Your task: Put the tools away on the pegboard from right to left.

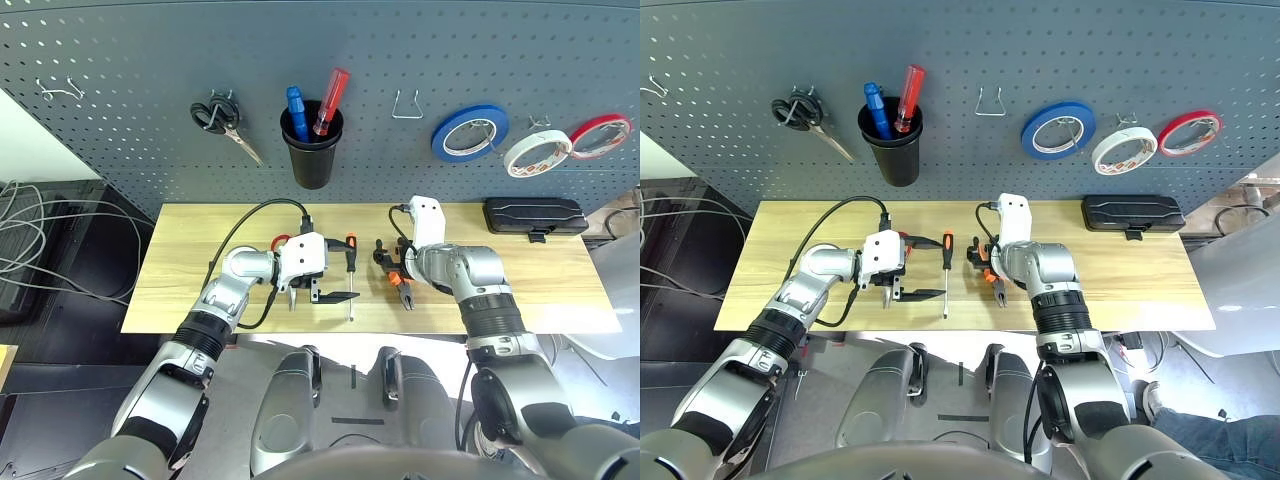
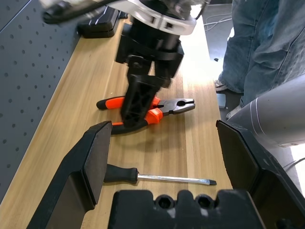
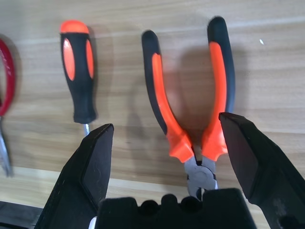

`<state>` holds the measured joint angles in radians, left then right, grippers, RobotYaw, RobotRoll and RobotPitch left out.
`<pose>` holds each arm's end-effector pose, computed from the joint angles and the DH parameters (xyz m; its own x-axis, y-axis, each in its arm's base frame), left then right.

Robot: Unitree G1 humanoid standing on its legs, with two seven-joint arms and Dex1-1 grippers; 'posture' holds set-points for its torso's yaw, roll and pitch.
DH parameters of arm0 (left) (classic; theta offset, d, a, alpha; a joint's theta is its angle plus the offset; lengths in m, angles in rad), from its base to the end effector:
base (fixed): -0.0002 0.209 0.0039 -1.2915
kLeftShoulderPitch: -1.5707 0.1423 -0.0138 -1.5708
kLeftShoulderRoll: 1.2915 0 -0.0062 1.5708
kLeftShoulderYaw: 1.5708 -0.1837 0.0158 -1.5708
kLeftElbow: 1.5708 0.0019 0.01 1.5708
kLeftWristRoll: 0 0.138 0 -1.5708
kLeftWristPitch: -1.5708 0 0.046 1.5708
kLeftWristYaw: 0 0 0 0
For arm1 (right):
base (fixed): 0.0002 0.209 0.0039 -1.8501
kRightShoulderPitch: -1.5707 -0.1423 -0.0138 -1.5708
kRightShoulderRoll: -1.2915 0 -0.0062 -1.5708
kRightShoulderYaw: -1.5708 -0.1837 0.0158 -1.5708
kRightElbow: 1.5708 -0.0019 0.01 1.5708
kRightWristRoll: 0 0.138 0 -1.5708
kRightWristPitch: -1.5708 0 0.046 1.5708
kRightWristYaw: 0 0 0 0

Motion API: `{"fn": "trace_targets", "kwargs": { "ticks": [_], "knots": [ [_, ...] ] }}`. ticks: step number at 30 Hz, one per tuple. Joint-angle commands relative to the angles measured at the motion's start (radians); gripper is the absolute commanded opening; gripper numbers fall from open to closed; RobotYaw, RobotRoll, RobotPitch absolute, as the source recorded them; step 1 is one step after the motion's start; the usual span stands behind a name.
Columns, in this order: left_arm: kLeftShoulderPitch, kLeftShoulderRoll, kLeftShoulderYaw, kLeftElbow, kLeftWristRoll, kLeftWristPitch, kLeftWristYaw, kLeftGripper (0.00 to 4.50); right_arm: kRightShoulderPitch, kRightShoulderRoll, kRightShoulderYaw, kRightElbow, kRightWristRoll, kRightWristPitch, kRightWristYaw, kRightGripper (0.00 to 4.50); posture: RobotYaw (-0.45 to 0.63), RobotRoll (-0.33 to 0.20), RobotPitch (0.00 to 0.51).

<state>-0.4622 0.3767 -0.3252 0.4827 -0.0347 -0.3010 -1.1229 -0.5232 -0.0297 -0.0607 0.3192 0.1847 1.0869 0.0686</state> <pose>0.2819 0.1637 0.0720 0.1824 -0.9224 -0.3404 0.9447 0.0684 0.3208 0.2794 -0.1272 0.0640 0.5977 0.2481 -0.7624 -0.1451 0.9687 0.2015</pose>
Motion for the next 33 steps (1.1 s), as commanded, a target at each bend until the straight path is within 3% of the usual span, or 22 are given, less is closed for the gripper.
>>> {"fn": "trace_targets", "kwargs": {
  "ticks": [1, 12, 27, 30, 33],
  "knots": [
    [0.021, 0.004, -0.005, -0.012, 0.005, 0.005, 0.000, 4.50, 0.027, -0.015, 0.004, 0.007, -0.010, 0.002, 0.003, 4.46, 0.14, 0.000, 0.230],
    [0.027, -0.002, -0.005, -0.017, 0.003, 0.009, 0.004, 4.50, 0.047, -0.042, -0.018, 0.036, -0.006, 0.008, 0.002, 4.46, 0.14, 0.000, 0.238],
    [0.042, -0.010, 0.003, -0.040, -0.008, 0.041, 0.018, 4.50, 0.000, 0.010, 0.020, 0.264, -0.051, -0.151, -0.006, 4.46, 0.16, 0.000, 0.248],
    [0.040, -0.011, 0.004, -0.040, -0.008, 0.047, 0.019, 4.50, -0.013, 0.008, 0.018, 0.303, -0.059, -0.176, -0.007, 3.86, 0.16, 0.000, 0.246],
    [0.036, -0.012, 0.002, -0.037, -0.003, 0.055, 0.022, 4.50, -0.027, 0.002, 0.012, 0.339, -0.065, -0.197, -0.006, 2.74, 0.16, 0.000, 0.243]
  ]
}}
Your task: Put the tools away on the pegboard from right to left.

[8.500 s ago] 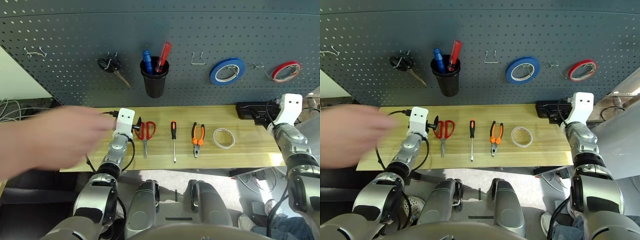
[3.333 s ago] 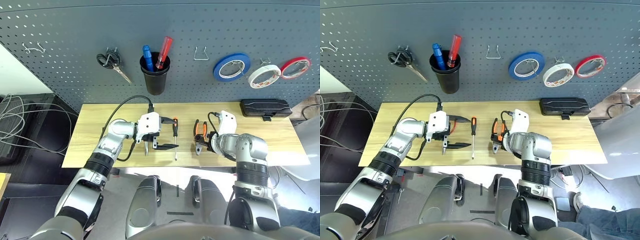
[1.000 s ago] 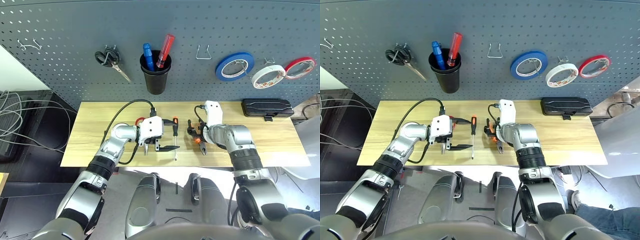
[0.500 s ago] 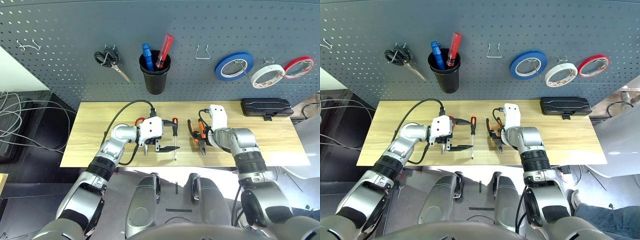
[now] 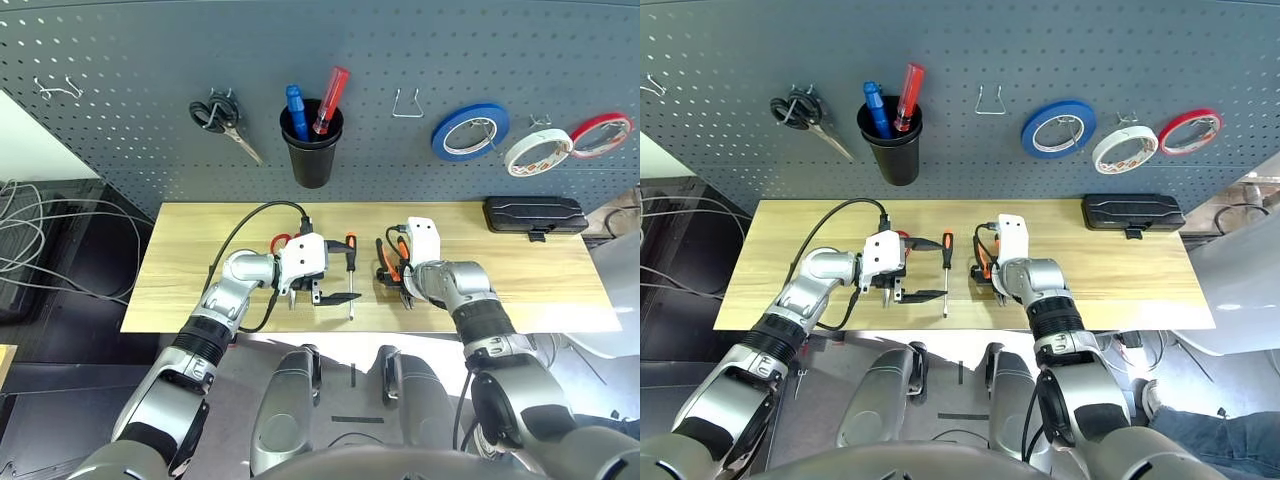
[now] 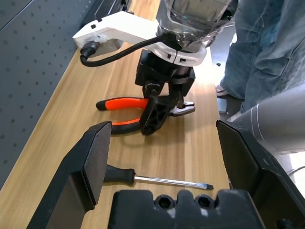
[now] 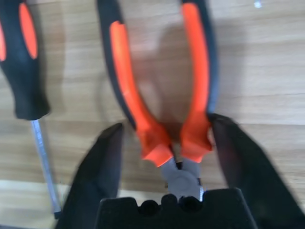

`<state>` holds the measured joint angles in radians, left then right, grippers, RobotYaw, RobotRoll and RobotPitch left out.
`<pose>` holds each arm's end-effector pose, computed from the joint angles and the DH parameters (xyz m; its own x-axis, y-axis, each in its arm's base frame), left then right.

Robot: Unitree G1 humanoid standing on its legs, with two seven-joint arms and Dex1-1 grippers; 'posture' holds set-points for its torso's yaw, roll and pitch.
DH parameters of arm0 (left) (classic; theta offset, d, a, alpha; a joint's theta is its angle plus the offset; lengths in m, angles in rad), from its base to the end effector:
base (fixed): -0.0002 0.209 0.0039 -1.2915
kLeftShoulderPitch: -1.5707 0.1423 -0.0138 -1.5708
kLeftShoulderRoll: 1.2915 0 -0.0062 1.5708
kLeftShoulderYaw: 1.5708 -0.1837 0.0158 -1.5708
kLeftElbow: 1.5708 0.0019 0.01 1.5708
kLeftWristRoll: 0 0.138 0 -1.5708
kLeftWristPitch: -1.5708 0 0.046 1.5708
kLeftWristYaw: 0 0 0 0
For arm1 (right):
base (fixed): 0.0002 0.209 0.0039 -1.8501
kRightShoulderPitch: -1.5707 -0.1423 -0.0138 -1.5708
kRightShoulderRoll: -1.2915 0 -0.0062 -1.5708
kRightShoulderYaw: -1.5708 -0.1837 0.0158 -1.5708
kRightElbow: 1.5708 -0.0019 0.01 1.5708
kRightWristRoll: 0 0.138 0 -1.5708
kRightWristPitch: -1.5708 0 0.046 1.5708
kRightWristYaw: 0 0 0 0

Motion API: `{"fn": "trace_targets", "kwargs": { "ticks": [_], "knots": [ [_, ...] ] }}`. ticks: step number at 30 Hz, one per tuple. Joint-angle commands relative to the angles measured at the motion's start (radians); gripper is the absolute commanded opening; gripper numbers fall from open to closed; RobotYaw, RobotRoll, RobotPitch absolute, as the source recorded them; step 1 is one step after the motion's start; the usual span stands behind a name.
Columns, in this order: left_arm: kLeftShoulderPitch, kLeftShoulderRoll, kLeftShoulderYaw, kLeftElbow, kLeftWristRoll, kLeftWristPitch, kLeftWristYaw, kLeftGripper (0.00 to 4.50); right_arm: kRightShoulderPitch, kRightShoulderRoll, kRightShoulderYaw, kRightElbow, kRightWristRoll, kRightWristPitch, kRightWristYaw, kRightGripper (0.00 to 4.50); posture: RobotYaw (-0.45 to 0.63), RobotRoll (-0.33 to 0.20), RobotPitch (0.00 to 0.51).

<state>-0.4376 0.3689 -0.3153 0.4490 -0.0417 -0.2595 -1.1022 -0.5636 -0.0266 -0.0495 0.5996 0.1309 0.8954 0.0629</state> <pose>0.2783 0.1629 0.0696 0.2058 -0.9231 -0.3249 0.9487 0.1067 0.2978 0.2837 -0.1261 0.0333 0.5647 0.1859 -0.8040 -0.1197 0.9824 0.1431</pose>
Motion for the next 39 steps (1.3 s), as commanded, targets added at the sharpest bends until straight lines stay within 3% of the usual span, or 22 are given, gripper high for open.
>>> {"fn": "trace_targets", "kwargs": {
  "ticks": [1, 6, 10, 16, 18, 22, 27, 35, 39],
  "knots": [
    [0.010, -0.004, -0.008, -0.003, 0.007, 0.016, 0.004, 4.50, 0.011, -0.003, -0.002, 0.068, -0.011, -0.010, 0.000, 2.40, 0.16, 0.000, 0.242],
    [0.004, -0.001, -0.019, 0.012, 0.032, 0.049, 0.019, 4.50, 0.010, -0.024, 0.011, 0.064, -0.017, -0.030, 0.023, 2.30, 0.16, 0.000, 0.234],
    [-0.013, 0.018, -0.040, 0.054, 0.108, 0.083, 0.075, 4.50, 0.036, -0.056, 0.022, -0.018, -0.013, -0.002, 0.050, 2.30, 0.15, 0.000, 0.227],
    [-0.050, 0.046, -0.055, 0.169, 0.226, 0.096, 0.195, 4.50, 0.123, -0.140, 0.074, -0.339, 0.046, 0.100, 0.186, 2.30, 0.14, 0.000, 0.200],
    [-0.049, 0.045, -0.043, 0.165, 0.215, 0.088, 0.199, 4.50, 0.147, -0.176, 0.099, -0.447, 0.073, 0.098, 0.257, 2.30, 0.13, 0.000, 0.197],
    [-0.032, 0.040, 0.001, 0.134, 0.159, 0.042, 0.194, 4.50, 0.034, -0.262, 0.148, -0.642, 0.098, 0.136, 0.346, 2.30, 0.12, 0.000, 0.183],
    [0.019, 0.040, 0.048, 0.061, 0.054, -0.018, 0.127, 4.50, 0.164, -0.368, 0.135, -0.975, 0.111, 0.006, 0.407, 2.30, 0.10, 0.000, 0.167],
    [0.041, -0.017, 0.113, -0.079, -0.125, 0.035, 0.055, 4.50, 0.172, -0.399, 0.083, -1.012, 0.074, -0.310, 0.415, 2.30, 0.08, 0.000, 0.146],
    [0.011, -0.058, 0.133, -0.108, -0.156, 0.039, 0.078, 4.50, 0.068, -0.346, 0.039, -0.965, 0.060, -0.445, 0.354, 2.30, 0.08, 0.000, 0.139]
  ]
}}
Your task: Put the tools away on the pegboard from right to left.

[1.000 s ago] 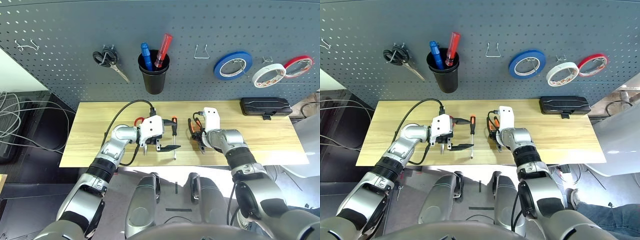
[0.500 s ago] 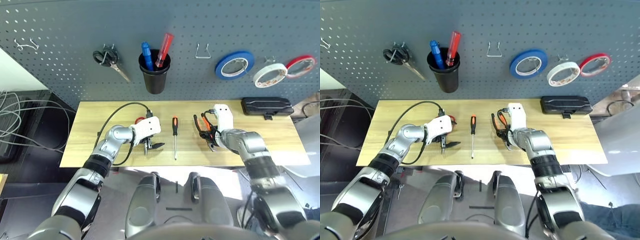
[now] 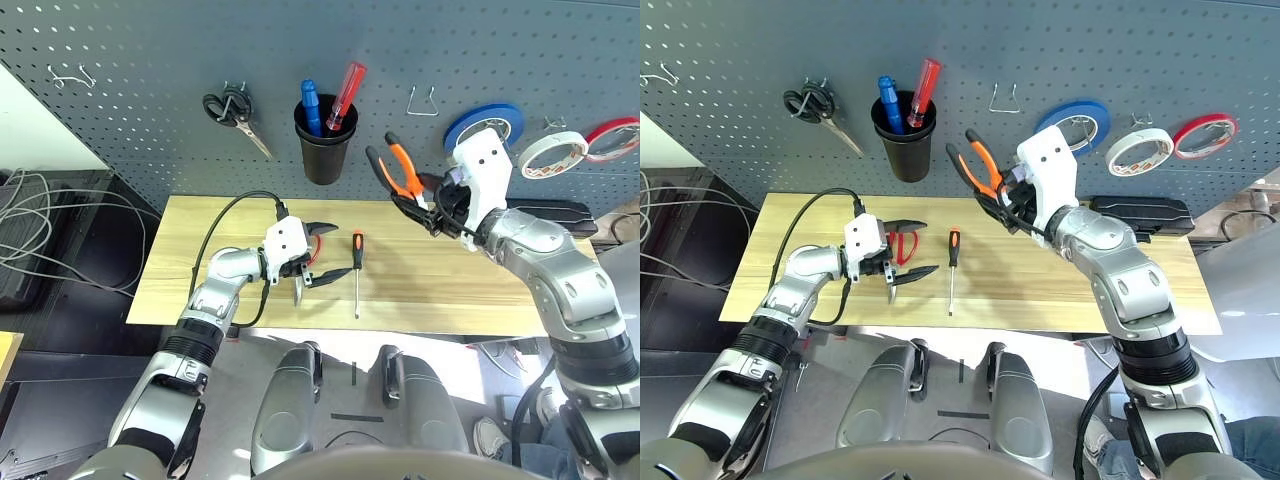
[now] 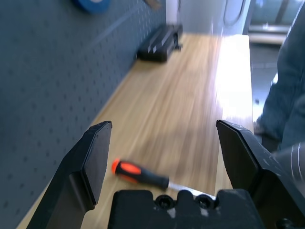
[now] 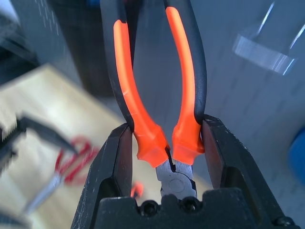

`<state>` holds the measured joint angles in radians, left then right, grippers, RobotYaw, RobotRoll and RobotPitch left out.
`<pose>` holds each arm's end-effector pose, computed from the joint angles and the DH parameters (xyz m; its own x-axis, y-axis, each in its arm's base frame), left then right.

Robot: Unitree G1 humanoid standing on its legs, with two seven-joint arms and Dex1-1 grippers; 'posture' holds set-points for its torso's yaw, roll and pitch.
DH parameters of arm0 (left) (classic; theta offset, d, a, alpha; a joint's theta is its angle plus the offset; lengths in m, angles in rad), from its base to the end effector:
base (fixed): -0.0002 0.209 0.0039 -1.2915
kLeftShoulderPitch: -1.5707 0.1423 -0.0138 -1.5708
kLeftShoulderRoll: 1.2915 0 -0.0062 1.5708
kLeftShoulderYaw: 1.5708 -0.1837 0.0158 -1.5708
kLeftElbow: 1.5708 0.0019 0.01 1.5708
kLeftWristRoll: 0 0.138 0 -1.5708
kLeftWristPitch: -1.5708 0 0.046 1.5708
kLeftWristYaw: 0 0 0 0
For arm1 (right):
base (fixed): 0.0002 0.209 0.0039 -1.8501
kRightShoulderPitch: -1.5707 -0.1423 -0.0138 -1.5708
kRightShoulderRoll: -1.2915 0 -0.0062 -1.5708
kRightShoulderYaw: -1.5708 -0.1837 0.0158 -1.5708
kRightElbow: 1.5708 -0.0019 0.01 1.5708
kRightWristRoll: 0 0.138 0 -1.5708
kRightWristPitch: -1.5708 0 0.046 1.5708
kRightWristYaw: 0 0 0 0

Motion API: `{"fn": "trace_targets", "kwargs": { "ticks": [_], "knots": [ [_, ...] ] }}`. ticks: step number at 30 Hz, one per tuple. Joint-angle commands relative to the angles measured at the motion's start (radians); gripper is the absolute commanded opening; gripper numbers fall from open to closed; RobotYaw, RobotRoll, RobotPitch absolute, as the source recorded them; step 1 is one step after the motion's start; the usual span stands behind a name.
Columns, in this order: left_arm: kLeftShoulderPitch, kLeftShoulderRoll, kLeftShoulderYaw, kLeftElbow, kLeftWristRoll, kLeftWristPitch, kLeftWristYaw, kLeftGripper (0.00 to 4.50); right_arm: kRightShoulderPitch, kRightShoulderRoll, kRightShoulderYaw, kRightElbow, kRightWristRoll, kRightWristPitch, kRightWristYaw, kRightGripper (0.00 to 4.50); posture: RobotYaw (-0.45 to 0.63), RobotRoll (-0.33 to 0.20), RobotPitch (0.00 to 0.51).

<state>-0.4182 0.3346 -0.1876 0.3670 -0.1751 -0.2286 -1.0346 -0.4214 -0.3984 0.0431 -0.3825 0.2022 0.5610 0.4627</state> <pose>0.2792 0.1719 0.0852 0.3541 -0.9314 -0.0841 0.9009 0.3155 0.2981 0.2459 -0.1681 0.1848 0.8027 0.5941 0.0514 -0.5516 0.7725 -0.3146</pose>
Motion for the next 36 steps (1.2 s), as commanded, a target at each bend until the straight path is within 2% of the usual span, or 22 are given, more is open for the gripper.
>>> {"fn": "trace_targets", "kwargs": {
  "ticks": [1, 7, 19, 36],
  "knots": [
    [-0.018, -0.033, 0.008, -0.026, -0.019, 0.005, 0.022, 4.50, -0.114, 0.039, -0.058, 0.048, -0.026, -0.146, -0.066, 2.30, 0.08, 0.000, 0.138],
    [-0.048, -0.082, 0.017, 0.000, 0.010, -0.008, 0.107, 4.50, -0.274, 0.090, -0.034, 0.250, -0.086, -0.297, -0.112, 2.30, 0.10, 0.000, 0.135],
    [-0.022, -0.111, -0.004, -0.048, 0.019, 0.002, 0.157, 4.50, -0.393, 0.144, -0.059, 0.484, -0.128, -0.499, -0.184, 2.30, 0.13, 0.000, 0.142],
    [-0.026, -0.103, -0.016, -0.037, 0.060, -0.033, 0.181, 4.50, -0.371, 0.181, -0.056, 0.735, -0.156, -0.755, -0.237, 2.30, 0.14, 0.000, 0.146]
  ]
}}
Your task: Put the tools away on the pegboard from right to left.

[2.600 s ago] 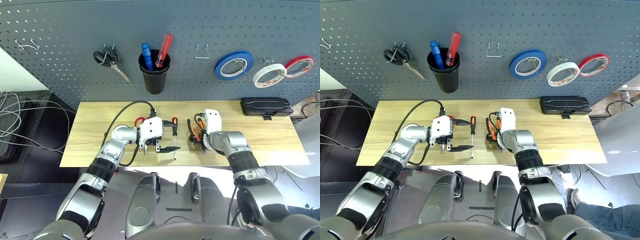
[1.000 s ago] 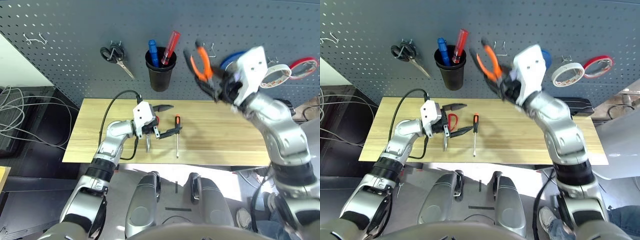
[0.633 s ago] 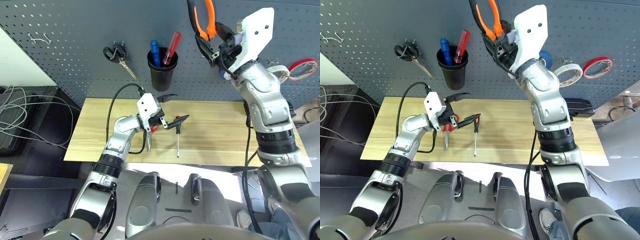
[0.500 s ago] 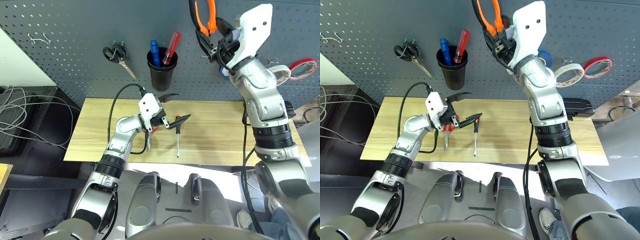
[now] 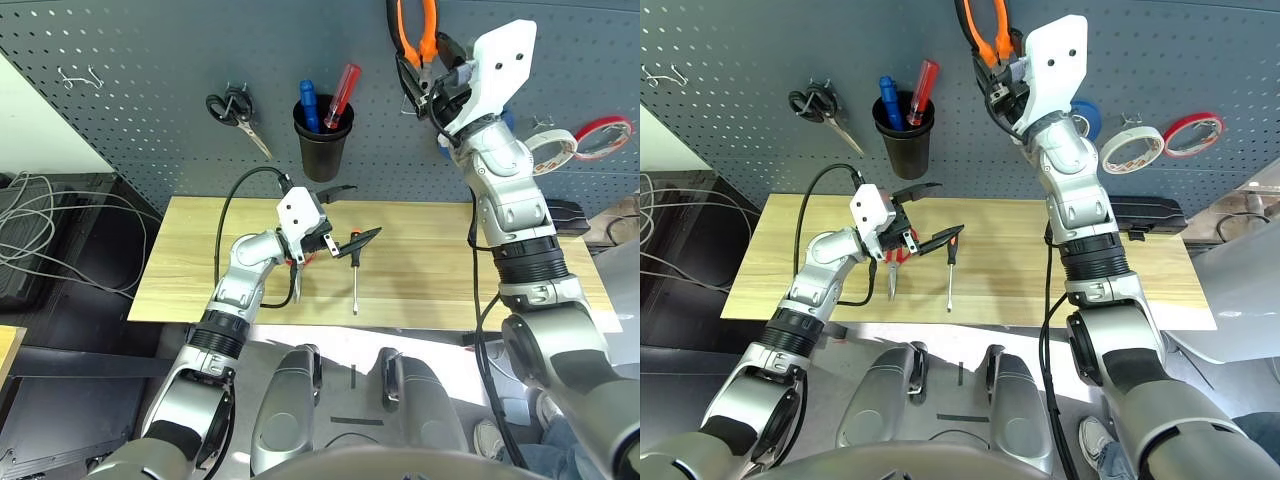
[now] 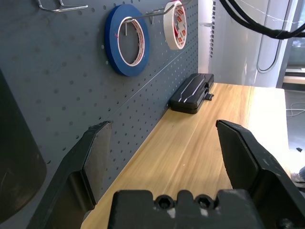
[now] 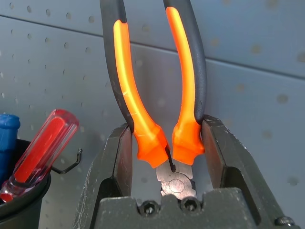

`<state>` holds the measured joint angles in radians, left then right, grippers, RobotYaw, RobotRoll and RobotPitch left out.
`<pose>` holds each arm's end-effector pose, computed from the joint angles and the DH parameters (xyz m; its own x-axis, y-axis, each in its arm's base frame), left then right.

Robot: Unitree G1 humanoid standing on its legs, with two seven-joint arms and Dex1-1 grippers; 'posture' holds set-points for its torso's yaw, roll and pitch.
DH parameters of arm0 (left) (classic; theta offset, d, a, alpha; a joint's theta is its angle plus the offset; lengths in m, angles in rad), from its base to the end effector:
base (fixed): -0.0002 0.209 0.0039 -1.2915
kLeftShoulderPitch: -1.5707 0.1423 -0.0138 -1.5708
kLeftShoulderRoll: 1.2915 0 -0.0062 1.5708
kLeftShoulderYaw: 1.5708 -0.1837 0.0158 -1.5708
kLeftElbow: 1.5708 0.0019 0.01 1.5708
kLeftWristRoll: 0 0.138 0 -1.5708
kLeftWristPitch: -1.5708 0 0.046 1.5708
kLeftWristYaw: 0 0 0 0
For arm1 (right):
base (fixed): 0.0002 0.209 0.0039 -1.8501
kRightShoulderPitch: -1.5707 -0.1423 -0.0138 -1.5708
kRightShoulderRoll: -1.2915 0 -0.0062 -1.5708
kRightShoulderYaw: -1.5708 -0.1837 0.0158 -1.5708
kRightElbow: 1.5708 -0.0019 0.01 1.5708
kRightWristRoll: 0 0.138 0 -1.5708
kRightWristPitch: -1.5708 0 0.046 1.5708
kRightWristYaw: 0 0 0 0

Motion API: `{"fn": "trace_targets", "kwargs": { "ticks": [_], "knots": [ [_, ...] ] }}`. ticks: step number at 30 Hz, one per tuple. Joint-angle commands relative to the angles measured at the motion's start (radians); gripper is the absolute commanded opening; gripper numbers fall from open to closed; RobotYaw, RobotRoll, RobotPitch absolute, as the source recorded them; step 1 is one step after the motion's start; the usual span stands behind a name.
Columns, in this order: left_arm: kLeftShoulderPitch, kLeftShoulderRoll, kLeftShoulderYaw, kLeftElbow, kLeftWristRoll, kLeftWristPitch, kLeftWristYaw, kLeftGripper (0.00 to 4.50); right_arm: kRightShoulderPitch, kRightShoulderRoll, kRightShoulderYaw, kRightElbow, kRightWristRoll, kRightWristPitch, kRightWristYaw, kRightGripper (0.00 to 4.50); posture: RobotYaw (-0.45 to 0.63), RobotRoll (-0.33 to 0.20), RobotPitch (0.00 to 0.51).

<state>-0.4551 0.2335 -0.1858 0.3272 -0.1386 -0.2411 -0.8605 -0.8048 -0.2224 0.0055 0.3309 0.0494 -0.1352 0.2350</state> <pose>0.2830 0.1420 0.0977 0.4463 -0.8926 0.0642 0.8295 0.4396 0.3444 0.3223 -0.1428 0.2030 0.7819 0.3904 0.4861 -0.2565 0.9121 -0.3199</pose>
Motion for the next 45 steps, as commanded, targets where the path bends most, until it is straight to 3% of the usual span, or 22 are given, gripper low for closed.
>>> {"fn": "trace_targets", "kwargs": {
  "ticks": [1, 9, 10, 16, 17, 22, 26, 31, 37, 45],
  "knots": [
    [0.010, -0.002, -0.018, 0.004, 0.025, -0.024, 0.009, 4.50, 0.014, 0.008, -0.018, 0.028, -0.004, -0.068, -0.010, 2.30, 0.14, 0.000, 0.146],
    [0.003, -0.015, -0.009, 0.054, 0.057, -0.079, 0.064, 4.50, 0.036, 0.019, -0.024, 0.136, -0.010, -0.133, -0.022, 2.30, 0.14, 0.000, 0.150],
    [0.005, -0.024, 0.004, 0.059, 0.049, -0.036, 0.093, 4.50, 0.047, 0.014, -0.024, 0.130, -0.013, -0.128, -0.023, 2.30, 0.13, 0.000, 0.149],
    [-0.004, -0.028, 0.020, 0.079, 0.039, 0.217, 0.144, 4.50, 0.153, -0.021, -0.042, -0.040, 0.010, -0.052, -0.004, 4.36, 0.13, 0.000, 0.148],
    [-0.005, -0.024, 0.015, 0.077, 0.045, 0.243, 0.143, 4.50, 0.170, -0.027, -0.045, -0.077, 0.015, -0.035, 0.000, 4.47, 0.13, 0.000, 0.148],
    [-0.002, 0.036, -0.068, 0.115, 0.171, 0.232, 0.150, 4.50, 0.342, -0.080, -0.017, -0.405, 0.047, 0.106, 0.067, 4.47, 0.12, 0.000, 0.154],
    [-0.015, 0.044, -0.110, 0.161, 0.218, 0.256, 0.148, 4.50, 0.483, -0.125, 0.047, -0.548, 0.077, 0.250, 0.163, 4.47, 0.11, 0.000, 0.156],
    [-0.079, -0.002, -0.114, 0.264, 0.249, 0.305, 0.198, 4.50, 0.617, -0.167, 0.053, -0.444, 0.126, 0.535, 0.224, 4.47, 0.10, 0.000, 0.156],
    [-0.166, -0.078, -0.091, 0.409, 0.244, 0.349, 0.258, 4.50, 0.644, -0.130, -0.043, -0.301, 0.188, 0.763, 0.164, 4.47, 0.09, 0.000, 0.160],
    [-0.248, -0.214, -0.053, 0.630, 0.247, 0.404, 0.374, 4.50, 0.623, -0.124, -0.050, -0.243, 0.166, 0.822, 0.135, 4.47, 0.06, 0.000, 0.172]
  ]
}}
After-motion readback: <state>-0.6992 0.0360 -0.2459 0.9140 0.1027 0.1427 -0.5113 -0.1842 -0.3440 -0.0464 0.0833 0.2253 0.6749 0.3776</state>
